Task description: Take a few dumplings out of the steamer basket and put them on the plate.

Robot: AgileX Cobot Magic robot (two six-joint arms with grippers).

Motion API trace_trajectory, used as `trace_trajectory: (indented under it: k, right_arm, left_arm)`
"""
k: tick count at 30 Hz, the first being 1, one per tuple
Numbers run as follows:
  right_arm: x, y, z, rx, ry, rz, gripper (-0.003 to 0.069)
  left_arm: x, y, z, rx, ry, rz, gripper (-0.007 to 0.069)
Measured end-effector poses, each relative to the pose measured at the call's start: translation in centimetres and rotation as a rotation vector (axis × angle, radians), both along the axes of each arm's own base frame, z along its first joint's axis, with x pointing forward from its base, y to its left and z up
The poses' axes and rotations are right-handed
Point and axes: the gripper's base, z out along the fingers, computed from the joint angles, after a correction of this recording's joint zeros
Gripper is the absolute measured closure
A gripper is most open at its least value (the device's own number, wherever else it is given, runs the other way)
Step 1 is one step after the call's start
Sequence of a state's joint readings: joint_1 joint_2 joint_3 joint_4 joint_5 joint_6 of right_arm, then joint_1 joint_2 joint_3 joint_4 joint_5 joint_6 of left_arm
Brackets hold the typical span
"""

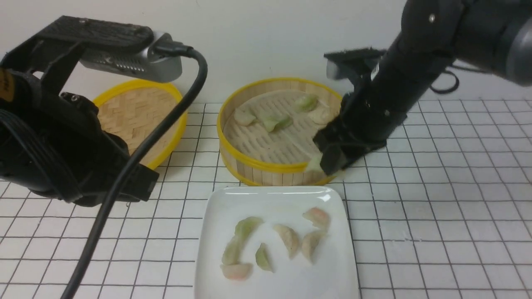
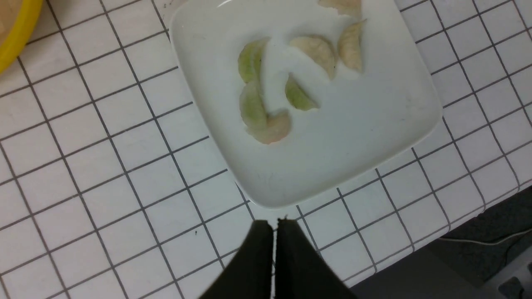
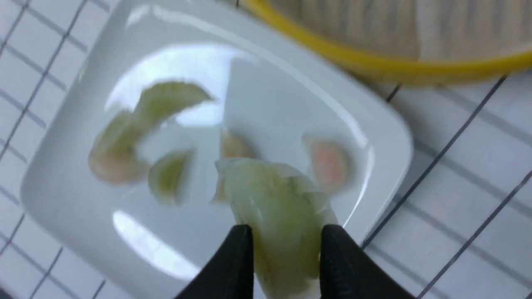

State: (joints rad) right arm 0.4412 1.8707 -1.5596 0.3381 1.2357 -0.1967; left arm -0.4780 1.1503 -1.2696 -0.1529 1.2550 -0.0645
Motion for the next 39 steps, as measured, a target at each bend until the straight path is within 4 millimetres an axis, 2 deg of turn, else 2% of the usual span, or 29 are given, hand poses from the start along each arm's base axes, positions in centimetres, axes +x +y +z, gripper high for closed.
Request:
trace_trajectory:
  k: [1, 2, 4, 7, 10, 11, 13, 14, 16, 19, 20, 23, 24, 25, 26, 27, 28, 29, 30, 32, 33, 34, 35, 36, 37, 39]
  right_arm:
    - [-0.4, 0.2, -0.9, -0.004, 0.02, -0.004, 0.0467]
    - [-0.4, 0.3, -1.0, -0.003, 0.017, -0.004, 0.0467]
    - [-0.6, 1.4, -3.1, -0.001, 0.032, -0.023, 0.0467]
    - [-0.2, 2.8, -4.3, 0.025, 0.004, -0.032, 0.0456]
    - [0.2, 3.7, -5.1, 0.047, -0.027, -0.037, 0.0386]
    - [0.2, 3.8, -5.2, 0.051, -0.025, -0.038, 0.0326]
    - [0.2, 3.8, -5.0, 0.048, -0.016, -0.03, 0.0253]
    - [0.2, 3.8, -5.0, 0.046, -0.011, -0.028, 0.0253]
    - [0.0, 3.9, -3.8, 0.034, 0.025, 0.004, 0.0202]
    - [-0.1, 3.9, -1.6, 0.039, 0.026, 0.019, 0.0223]
    - [-0.2, 3.8, -0.8, 0.042, 0.014, 0.015, 0.0248]
    - [-2.1, 2.4, 3.5, 0.065, -0.065, -0.015, 0.0411]
    - [-2.7, 2.0, 4.4, 0.067, -0.082, -0.022, 0.046]
    - [-4.1, 1.1, 6.6, 0.082, -0.134, -0.028, 0.0522]
    - [-5.2, 0.3, 7.9, 0.089, -0.164, -0.03, 0.0578]
    - [-7.4, -1.1, 10.4, 0.108, -0.232, -0.03, 0.0623]
    - [-8.4, -1.8, 11.2, 0.107, -0.261, -0.031, 0.0641]
    - [-10.5, -3.3, 13.3, 0.119, -0.33, -0.036, 0.0655]
    - [-10.9, -3.6, 13.6, 0.125, -0.339, -0.038, 0.0657]
    - [-14.4, -6.1, 15.7, 0.137, -0.442, -0.061, 0.0668]
    - [-16.8, -7.7, 16.6, 0.16, -0.517, -0.091, 0.0671]
    - [-20.1, -10.0, 18.0, 0.218, -0.648, -0.131, 0.0672]
    - [-22.1, -11.4, 18.4, 0.261, -0.739, -0.161, 0.0672]
    - [-22.0, -11.4, 18.1, 0.259, -0.74, -0.165, 0.0672]
    - [-25.9, -14.0, 18.4, 0.353, -0.911, -0.214, 0.0672]
    - [-29.4, -16.4, 17.4, 0.457, -1.104, -0.262, 0.0673]
  left_arm:
    - [0.0, 0.0, 0.0, -0.005, 0.002, -0.003, 0.0631]
    - [0.0, -0.1, 0.0, -0.006, 0.003, -0.004, 0.0631]
    - [0.0, -0.1, 0.0, -0.01, -0.003, -0.005, 0.0631]
    - [0.0, -0.1, 0.0, -0.01, -0.004, -0.006, 0.0631]
    - [0.0, -0.1, 0.0, -0.012, -0.003, -0.007, 0.0631]
    - [0.0, -0.1, 0.0, -0.013, -0.001, -0.007, 0.0631]
    - [-0.1, -0.2, 0.1, -0.022, 0.005, -0.01, 0.0631]
    - [-0.1, -0.2, 0.1, -0.024, 0.006, -0.01, 0.0631]
    - [-0.1, -0.3, 0.1, -0.031, 0.01, -0.013, 0.0631]
    - [-0.1, -0.3, 0.1, -0.03, 0.009, -0.018, 0.0631]
    - [-0.1, -0.3, 0.1, -0.032, 0.01, -0.02, 0.0631]
    - [-0.1, -0.3, 0.1, -0.037, 0.001, -0.018, 0.0631]
    - [0.0, -0.4, 0.1, -0.039, -0.002, -0.017, 0.0631]
    - [0.0, -0.4, 0.2, -0.043, -0.009, -0.016, 0.0631]
    - [0.1, -0.4, 0.2, -0.046, -0.014, -0.015, 0.0631]
    - [0.1, -0.4, 0.2, -0.05, -0.021, -0.014, 0.0631]
    - [0.2, -0.5, 0.3, -0.054, -0.027, -0.012, 0.0631]
    - [0.3, -0.5, 0.3, -0.06, -0.038, -0.01, 0.0631]
    - [0.3, -0.5, 0.4, -0.061, -0.04, -0.01, 0.0631]
    - [0.4, -0.6, 0.5, -0.072, -0.06, -0.007, 0.0631]
    - [0.6, -0.6, 0.6, -0.081, -0.077, -0.003, 0.0631]
    - [0.7, -0.7, 0.7, -0.093, -0.098, 0.001, 0.0631]
    - [0.8, -0.7, 0.8, -0.1, -0.111, 0.004, 0.0631]
    - [0.9, -0.7, 0.8, -0.102, -0.115, 0.004, 0.0631]
    - [1.1, -0.8, 1.0, -0.121, -0.149, 0.011, 0.0631]
    - [1.4, -1.0, 1.2, -0.138, -0.176, 0.018, 0.0631]
